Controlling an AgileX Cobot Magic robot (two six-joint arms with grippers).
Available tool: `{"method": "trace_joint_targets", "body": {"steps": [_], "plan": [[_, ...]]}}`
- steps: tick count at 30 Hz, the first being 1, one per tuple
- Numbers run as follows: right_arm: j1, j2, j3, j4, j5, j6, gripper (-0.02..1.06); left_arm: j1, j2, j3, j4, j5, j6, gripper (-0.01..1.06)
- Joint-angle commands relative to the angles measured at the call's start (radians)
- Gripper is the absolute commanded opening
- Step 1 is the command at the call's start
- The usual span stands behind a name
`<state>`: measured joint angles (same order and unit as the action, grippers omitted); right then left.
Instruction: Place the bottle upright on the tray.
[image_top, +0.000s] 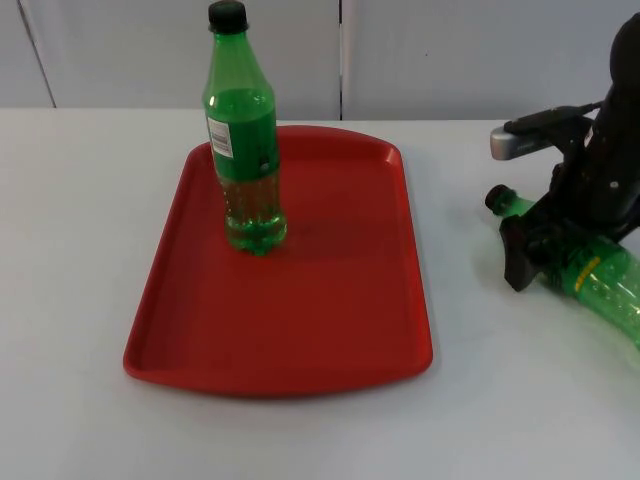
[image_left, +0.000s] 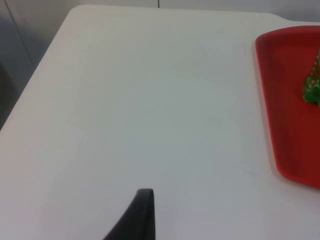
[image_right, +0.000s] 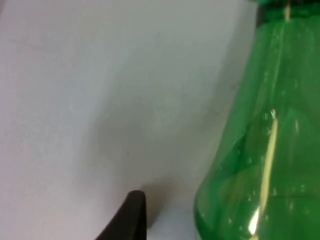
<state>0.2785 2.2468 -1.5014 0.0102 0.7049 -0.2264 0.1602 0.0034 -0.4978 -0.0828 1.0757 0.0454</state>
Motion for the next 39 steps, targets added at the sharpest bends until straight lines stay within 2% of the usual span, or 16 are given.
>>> {"method": "trace_joint_targets", "body": {"steps": [1, 8, 10, 11, 13, 15, 16, 18, 23, 28, 31, 39], "plan": [[0.001, 0.004, -0.002, 0.004, -0.007, -0.011, 0.98, -0.007, -0.003, 0.004, -0.007, -0.001, 0.001, 1.05], [0.001, 0.005, -0.002, 0.021, -0.021, -0.025, 0.93, -0.007, -0.003, 0.004, -0.007, -0.001, 0.001, 1.05], [0.001, 0.005, -0.002, 0.026, -0.021, -0.025, 0.86, -0.007, -0.003, 0.004, -0.007, -0.001, 0.001, 1.05], [0.001, 0.005, -0.002, 0.026, -0.021, -0.025, 0.86, -0.007, -0.003, 0.004, -0.007, -0.001, 0.001, 1.05], [0.001, 0.005, -0.002, 0.025, -0.021, -0.025, 0.7, -0.007, -0.003, 0.004, -0.007, -0.001, 0.001, 1.05], [0.001, 0.005, -0.016, 0.02, -0.01, -0.025, 0.33, -0.007, -0.003, 0.004, -0.007, -0.001, 0.001, 1.05], [0.001, 0.005, -0.016, 0.02, -0.01, -0.025, 0.33, -0.007, -0.003, 0.004, -0.007, -0.001, 0.001, 1.05], [0.001, 0.005, -0.044, 0.015, 0.022, -0.031, 0.0, -0.007, -0.003, 0.004, -0.007, -0.001, 0.001, 1.05], [0.001, 0.003, -0.103, 0.018, 0.104, -0.043, 0.0, -0.007, -0.003, 0.004, -0.007, -0.001, 0.001, 1.05], [0.001, 0.001, -0.111, 0.022, 0.132, -0.043, 0.0, -0.007, -0.003, 0.004, -0.007, -0.001, 0.001, 1.05], [0.001, 0.001, -0.111, 0.022, 0.13, -0.043, 0.0, -0.007, -0.003, 0.004, -0.007, -0.001, 0.001, 1.05], [0.001, 0.001, -0.102, 0.022, 0.033, -0.013, 0.0, -0.007, -0.003, 0.004, -0.007, -0.001, 0.001, 1.05]]}}
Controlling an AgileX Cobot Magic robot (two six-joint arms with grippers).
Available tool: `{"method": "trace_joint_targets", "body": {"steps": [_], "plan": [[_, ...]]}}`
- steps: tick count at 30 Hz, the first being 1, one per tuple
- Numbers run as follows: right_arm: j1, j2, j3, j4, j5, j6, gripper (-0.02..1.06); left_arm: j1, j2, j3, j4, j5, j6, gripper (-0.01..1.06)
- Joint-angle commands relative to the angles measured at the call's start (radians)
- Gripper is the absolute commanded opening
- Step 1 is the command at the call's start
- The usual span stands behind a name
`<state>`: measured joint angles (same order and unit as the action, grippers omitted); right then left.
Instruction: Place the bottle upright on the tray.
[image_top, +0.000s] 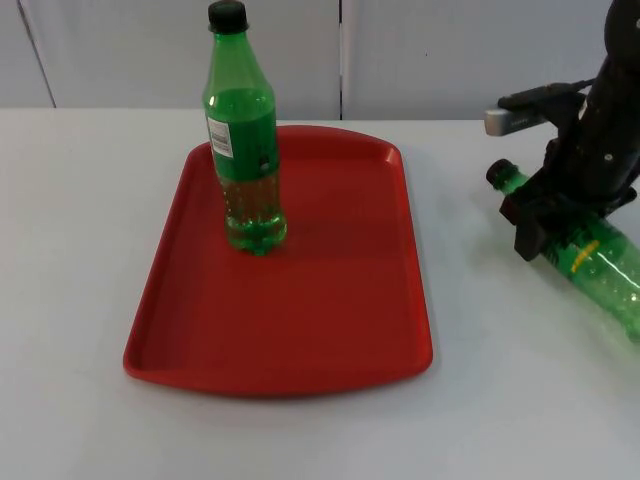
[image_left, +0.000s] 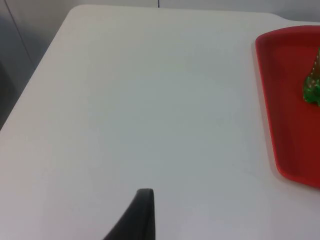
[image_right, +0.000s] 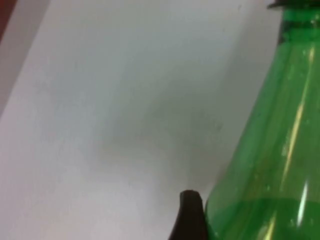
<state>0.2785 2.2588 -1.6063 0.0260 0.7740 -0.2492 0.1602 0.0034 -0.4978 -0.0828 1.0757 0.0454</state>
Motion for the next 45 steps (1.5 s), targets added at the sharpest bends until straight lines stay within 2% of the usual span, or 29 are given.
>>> {"method": "trace_joint_targets", "body": {"steps": [1, 3, 7, 11, 29, 31, 32, 33, 34, 37, 38, 39, 40, 45], "plan": [[0.001, -0.011, 0.009, 0.006, -0.057, 0.01, 0.0, -0.007, -0.003, 0.004, -0.007, -0.001, 0.001, 1.05], [0.001, -0.011, 0.018, 0.006, -0.075, 0.014, 0.0, -0.007, -0.003, 0.004, -0.007, -0.001, 0.001, 1.05], [0.001, -0.006, 0.087, 0.006, -0.175, 0.014, 0.0, -0.007, -0.003, 0.004, -0.007, -0.001, 0.001, 1.05], [0.001, -0.006, 0.115, 0.006, -0.212, 0.014, 0.0, -0.007, -0.003, 0.004, -0.007, -0.001, 0.001, 1.05], [0.001, -0.004, 0.113, 0.002, -0.194, 0.014, 0.0, -0.007, -0.003, 0.004, -0.007, -0.001, 0.001, 1.05], [0.001, 0.004, 0.113, 0.004, -0.184, 0.014, 0.09, -0.007, -0.003, 0.004, -0.007, -0.001, 0.001, 1.05], [0.001, 0.011, 0.113, 0.006, -0.176, 0.014, 0.17, -0.007, -0.003, 0.004, -0.007, -0.001, 0.001, 1.05], [0.001, 0.011, 0.113, 0.006, -0.176, 0.014, 0.17, -0.007, -0.003, 0.004, -0.007, -0.001, 0.001, 1.05], [0.001, 0.02, 0.113, 0.006, -0.17, 0.014, 0.26, -0.007, -0.003, 0.004, -0.007, -0.001, 0.001, 1.05], [0.001, 0.04, 0.113, 0.014, -0.15, 0.014, 0.67, -0.007, -0.003, 0.004, -0.007, -0.001, 0.001, 1.05], [0.001, 0.04, 0.113, 0.014, -0.15, 0.014, 0.67, -0.007, -0.003, 0.004, -0.007, -0.001, 0.001, 1.05], [0.001, 0.04, 0.113, 0.027, -0.134, 0.014, 0.86, -0.007, -0.003, 0.004, -0.007, -0.001, 0.001, 1.05], [0.001, 0.04, 0.113, 0.029, -0.125, 0.014, 0.9, -0.007, -0.003, 0.004, -0.007, -0.001, 0.001, 1.05], [0.001, 0.04, 0.113, 0.029, -0.108, -0.005, 0.87, -0.007, -0.003, 0.004, -0.007, -0.001, 0.001, 1.05]]}}
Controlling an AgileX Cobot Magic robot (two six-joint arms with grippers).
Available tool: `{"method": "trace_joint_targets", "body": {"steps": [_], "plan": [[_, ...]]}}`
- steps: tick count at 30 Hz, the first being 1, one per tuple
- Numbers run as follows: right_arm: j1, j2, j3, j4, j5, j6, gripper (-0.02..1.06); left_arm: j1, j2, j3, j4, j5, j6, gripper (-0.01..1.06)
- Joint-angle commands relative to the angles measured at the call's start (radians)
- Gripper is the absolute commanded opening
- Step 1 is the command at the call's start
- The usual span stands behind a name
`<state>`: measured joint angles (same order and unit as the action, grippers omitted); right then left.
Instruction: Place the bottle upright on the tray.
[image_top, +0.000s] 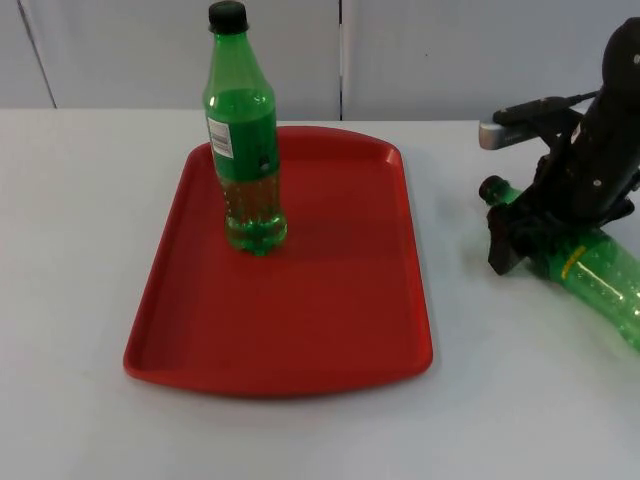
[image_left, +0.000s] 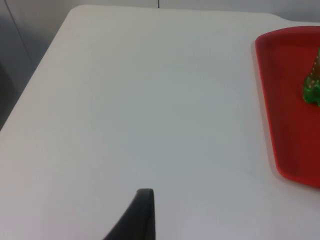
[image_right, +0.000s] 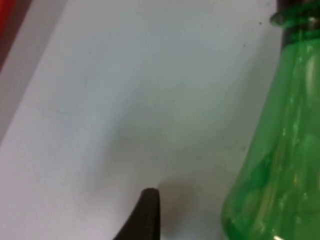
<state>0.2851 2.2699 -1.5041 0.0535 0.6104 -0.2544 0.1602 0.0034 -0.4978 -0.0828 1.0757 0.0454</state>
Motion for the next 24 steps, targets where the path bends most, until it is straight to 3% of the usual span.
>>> {"method": "trace_joint_targets", "body": {"steps": [1, 4, 5, 7, 8, 10, 11, 12, 24], "plan": [[-0.005, 0.029, 0.011, 0.001, 0.06, 0.0, 0.87, -0.007, -0.003, 0.004, -0.007, -0.001, 0.001, 1.05], [-0.005, 0.042, 0.011, 0.001, 0.085, -0.003, 0.82, -0.007, -0.003, 0.004, -0.007, -0.001, 0.001, 1.05], [-0.005, 0.055, 0.011, 0.001, 0.101, -0.003, 0.79, -0.007, -0.003, 0.004, -0.007, -0.001, 0.001, 1.05], [-0.008, 0.086, 0.011, 0.001, 0.126, 0.003, 0.62, -0.007, -0.003, 0.004, -0.007, -0.001, 0.001, 1.05], [-0.008, 0.086, 0.011, 0.001, 0.126, 0.003, 0.62, -0.007, -0.003, 0.004, -0.007, -0.001, 0.001, 1.05], [-0.008, 0.116, 0.011, 0.001, 0.125, 0.024, 0.32, -0.007, -0.003, 0.004, -0.007, -0.001, 0.001, 1.05], [-0.008, 0.122, 0.011, 0.0, 0.125, 0.026, 0.09, -0.007, -0.003, 0.004, -0.007, -0.001, 0.001, 1.05], [-0.008, 0.129, 0.011, -0.001, 0.124, 0.026, 0.0, -0.007, -0.003, 0.004, -0.007, -0.001, 0.001, 1.05], [-0.008, 0.084, 0.011, -0.001, 0.166, 0.01, 0.0, -0.007, -0.003, 0.004, -0.007, -0.001, 0.001, 1.05]]}}
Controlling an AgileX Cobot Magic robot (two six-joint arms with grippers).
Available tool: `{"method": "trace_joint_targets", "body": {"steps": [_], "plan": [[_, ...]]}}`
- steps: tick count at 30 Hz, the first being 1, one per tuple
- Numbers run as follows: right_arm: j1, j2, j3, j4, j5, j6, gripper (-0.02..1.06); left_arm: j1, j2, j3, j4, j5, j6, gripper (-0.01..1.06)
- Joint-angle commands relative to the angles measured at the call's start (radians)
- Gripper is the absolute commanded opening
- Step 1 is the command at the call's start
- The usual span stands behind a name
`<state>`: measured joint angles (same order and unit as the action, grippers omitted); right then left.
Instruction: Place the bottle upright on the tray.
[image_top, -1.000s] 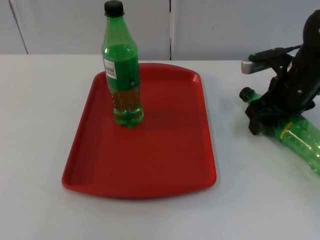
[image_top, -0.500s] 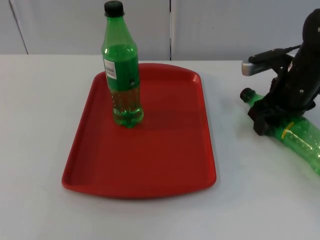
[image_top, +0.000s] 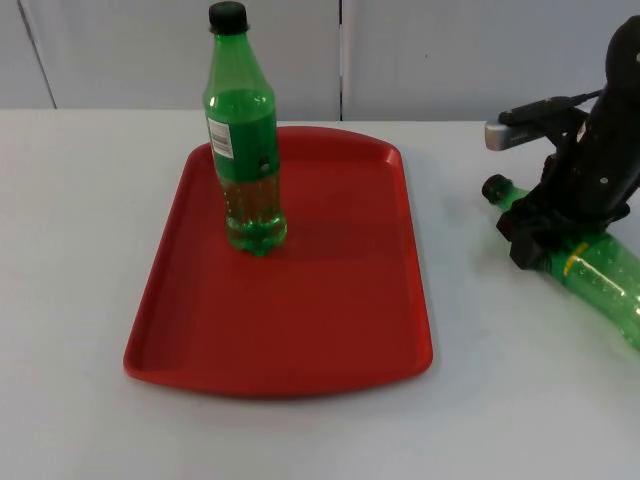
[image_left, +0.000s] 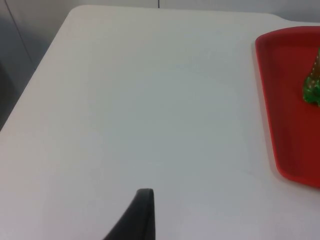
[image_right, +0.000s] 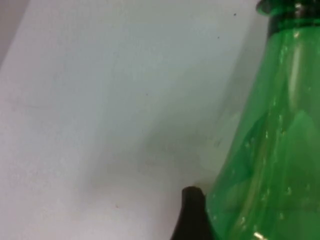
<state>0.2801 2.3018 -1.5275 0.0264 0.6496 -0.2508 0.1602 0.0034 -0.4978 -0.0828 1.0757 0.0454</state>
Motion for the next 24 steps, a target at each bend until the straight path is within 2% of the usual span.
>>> {"method": "trace_joint_targets", "body": {"steps": [1, 14, 19, 24], "plan": [[-0.003, 0.036, 0.034, 0.028, 0.132, 0.003, 0.0, -0.007, -0.003, 0.004, -0.007, -0.001, 0.001, 1.05], [-0.003, -0.17, 0.013, 0.029, 0.22, -0.053, 0.0, -0.007, -0.003, 0.004, -0.007, -0.001, 0.001, 1.05], [-0.003, -0.257, -0.024, 0.029, 0.218, -0.053, 0.0, -0.007, -0.003, 0.004, -0.007, -0.001, 0.001, 1.05], [0.0, -0.353, -0.048, 0.048, 0.159, -0.058, 0.0, -0.007, -0.003, 0.004, -0.007, -0.001, 0.001, 1.05]]}}
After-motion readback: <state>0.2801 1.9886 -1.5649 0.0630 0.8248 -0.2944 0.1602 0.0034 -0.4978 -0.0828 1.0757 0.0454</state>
